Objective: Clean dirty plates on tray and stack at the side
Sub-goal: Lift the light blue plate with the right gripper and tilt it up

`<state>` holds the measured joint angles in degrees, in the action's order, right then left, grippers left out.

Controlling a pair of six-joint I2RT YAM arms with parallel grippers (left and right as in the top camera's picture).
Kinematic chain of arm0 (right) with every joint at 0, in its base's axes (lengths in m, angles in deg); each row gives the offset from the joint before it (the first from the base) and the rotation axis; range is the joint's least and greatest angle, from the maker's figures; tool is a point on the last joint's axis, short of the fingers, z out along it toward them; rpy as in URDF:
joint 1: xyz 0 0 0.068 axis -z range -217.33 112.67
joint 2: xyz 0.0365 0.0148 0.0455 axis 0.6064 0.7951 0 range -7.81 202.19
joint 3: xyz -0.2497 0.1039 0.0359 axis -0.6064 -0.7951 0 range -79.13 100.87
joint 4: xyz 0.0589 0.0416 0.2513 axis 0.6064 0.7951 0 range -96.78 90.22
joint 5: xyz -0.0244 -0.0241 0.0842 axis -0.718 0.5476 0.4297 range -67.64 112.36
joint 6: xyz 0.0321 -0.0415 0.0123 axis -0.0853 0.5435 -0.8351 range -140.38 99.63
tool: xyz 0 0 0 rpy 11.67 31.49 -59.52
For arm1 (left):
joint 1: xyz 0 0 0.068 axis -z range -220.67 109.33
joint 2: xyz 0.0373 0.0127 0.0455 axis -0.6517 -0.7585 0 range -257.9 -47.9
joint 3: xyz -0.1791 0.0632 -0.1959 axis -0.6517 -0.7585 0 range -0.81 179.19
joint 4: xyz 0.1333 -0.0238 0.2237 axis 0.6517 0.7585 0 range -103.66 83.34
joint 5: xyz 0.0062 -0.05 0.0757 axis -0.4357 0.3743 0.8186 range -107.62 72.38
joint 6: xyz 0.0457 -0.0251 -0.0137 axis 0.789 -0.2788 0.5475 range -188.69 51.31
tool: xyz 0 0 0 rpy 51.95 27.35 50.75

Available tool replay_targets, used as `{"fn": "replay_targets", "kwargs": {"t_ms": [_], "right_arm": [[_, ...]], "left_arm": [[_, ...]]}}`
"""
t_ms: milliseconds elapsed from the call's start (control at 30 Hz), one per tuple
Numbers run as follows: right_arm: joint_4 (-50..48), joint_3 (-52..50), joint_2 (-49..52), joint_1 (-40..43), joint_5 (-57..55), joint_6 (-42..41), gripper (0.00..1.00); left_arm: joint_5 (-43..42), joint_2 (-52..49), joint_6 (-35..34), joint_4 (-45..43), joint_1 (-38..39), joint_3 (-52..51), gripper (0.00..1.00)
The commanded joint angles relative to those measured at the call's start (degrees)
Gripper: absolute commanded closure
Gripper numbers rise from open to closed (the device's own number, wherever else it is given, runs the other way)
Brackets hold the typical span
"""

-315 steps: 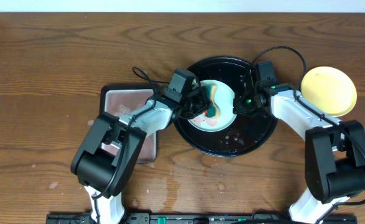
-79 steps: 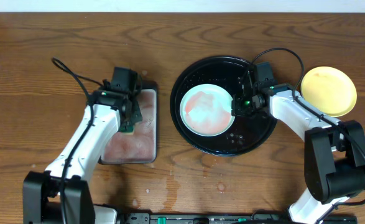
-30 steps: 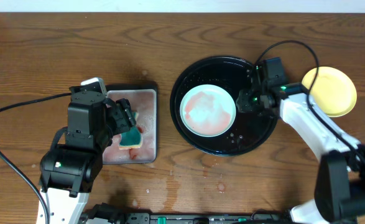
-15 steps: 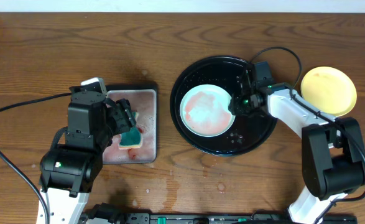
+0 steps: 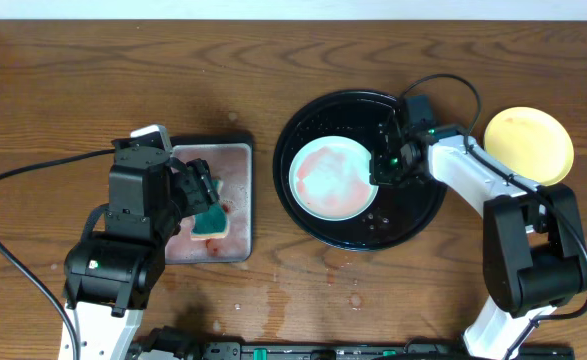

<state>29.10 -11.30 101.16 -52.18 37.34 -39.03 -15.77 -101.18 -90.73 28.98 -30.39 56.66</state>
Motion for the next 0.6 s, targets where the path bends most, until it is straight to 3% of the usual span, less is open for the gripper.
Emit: {"fn": "replay_targets", "kwargs": {"t_ms": [0,233,567], "right_arm": [[5.55,7.82,-4.87,0.17,-9.20,0.24,0.99],[15.61,15.23,-10.49,0.11,-24.15,0.24,0.99],[19.87,16.00,-12.55,-4.13,-41.05,-2.56,0.99]], "left_arm": [[0.07,-0.20,1.05,0.37,-0.13,1.27,0.26],[0.04,-0.20,1.03,0.42,-0.13,1.27,0.26],[0.04,-0.20,1.03,0.35,-0.13,1.27,0.26]]}}
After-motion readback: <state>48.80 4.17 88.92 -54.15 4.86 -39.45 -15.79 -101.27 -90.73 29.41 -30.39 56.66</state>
